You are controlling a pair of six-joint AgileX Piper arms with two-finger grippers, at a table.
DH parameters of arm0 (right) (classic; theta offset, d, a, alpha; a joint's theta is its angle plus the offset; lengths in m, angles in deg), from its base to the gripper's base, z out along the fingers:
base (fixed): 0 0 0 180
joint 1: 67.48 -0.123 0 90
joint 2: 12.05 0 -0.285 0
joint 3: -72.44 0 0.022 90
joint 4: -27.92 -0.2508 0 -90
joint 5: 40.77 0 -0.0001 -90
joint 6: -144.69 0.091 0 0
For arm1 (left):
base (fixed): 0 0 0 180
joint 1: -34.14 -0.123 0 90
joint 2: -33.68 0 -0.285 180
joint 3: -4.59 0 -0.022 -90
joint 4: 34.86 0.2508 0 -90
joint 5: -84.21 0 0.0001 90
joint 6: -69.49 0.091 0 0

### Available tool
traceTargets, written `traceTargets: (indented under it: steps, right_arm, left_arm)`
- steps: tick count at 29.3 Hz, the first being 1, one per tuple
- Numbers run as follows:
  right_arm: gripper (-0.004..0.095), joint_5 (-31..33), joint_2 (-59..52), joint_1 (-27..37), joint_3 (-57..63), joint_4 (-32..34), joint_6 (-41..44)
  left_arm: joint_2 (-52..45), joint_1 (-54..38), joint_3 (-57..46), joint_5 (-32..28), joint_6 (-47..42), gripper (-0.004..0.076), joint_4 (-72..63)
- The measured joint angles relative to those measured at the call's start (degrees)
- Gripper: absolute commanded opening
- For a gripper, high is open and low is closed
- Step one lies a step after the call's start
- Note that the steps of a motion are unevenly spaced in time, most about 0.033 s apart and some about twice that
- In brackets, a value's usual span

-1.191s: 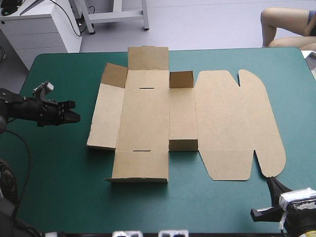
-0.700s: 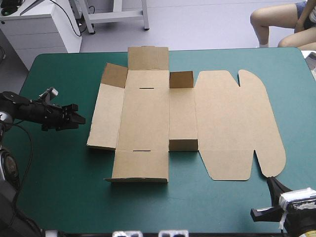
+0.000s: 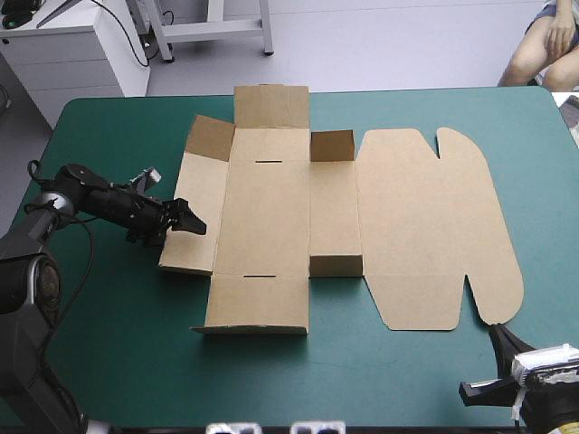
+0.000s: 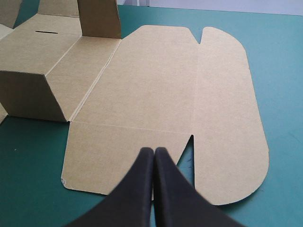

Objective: Fold the box

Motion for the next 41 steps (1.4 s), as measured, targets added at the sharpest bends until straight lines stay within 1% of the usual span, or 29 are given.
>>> traceTargets:
  steps: [1,4,5,6,7,14,22,25,28,33,37,41]
  right_arm:
    - [-0.0020,0.00,0.00,0.00,0.00,0.00,0.00]
    - [-0.0020,0.00,0.00,0.00,0.00,0.00,0.00]
    - [-0.0020,0.00,0.00,0.00,0.00,0.00,0.00]
    - [-0.0020,0.00,0.00,0.00,0.00,0.00,0.00]
    - [-0.0020,0.00,0.00,0.00,0.00,0.00,0.00]
    - [-0.0019,0.00,0.00,0.00,0.00,0.00,0.00]
    - [-0.0020,0.00,0.00,0.00,0.00,0.00,0.00]
    - [-0.0020,0.00,0.00,0.00,0.00,0.00,0.00]
    - [-0.0020,0.00,0.00,0.00,0.00,0.00,0.00]
    - [-0.0020,0.00,0.00,0.00,0.00,0.00,0.00]
    - [-0.0020,0.00,0.00,0.00,0.00,0.00,0.00]
    - [-0.0020,0.00,0.00,0.00,0.00,0.00,0.00]
  left_arm:
    - [0.07,0.01,0.11,0.18,0.00,0.0447,-0.21]
    - [0.49,0.01,0.11,0.09,0.00,0.0124,0.10]
    - [0.73,0.06,0.04,0.01,0.00,-0.0015,0.19]
    - [1.14,0.08,-0.10,0.01,0.00,0.0007,0.18]
    - [1.34,0.19,-0.17,0.07,0.12,0.0009,0.03]
    - [1.15,0.36,-0.12,1.65,1.36,0.0008,-3.34]
    - [1.15,0.55,1.41,1.92,1.07,0.0008,-2.26]
    - [0.75,0.55,5.12,1.64,-0.17,-0.0005,1.55]
    - [-0.25,1.55,9.77,1.29,-2.31,-0.0008,8.70]
    - [-1.47,6.54,16.07,1.47,-3.54,-0.0008,20.29]
    - [-1.52,11.83,21.03,1.50,-1.76,-0.0008,27.20]
    - [-1.52,17.92,25.59,1.71,4.21,-0.0008,34.68]
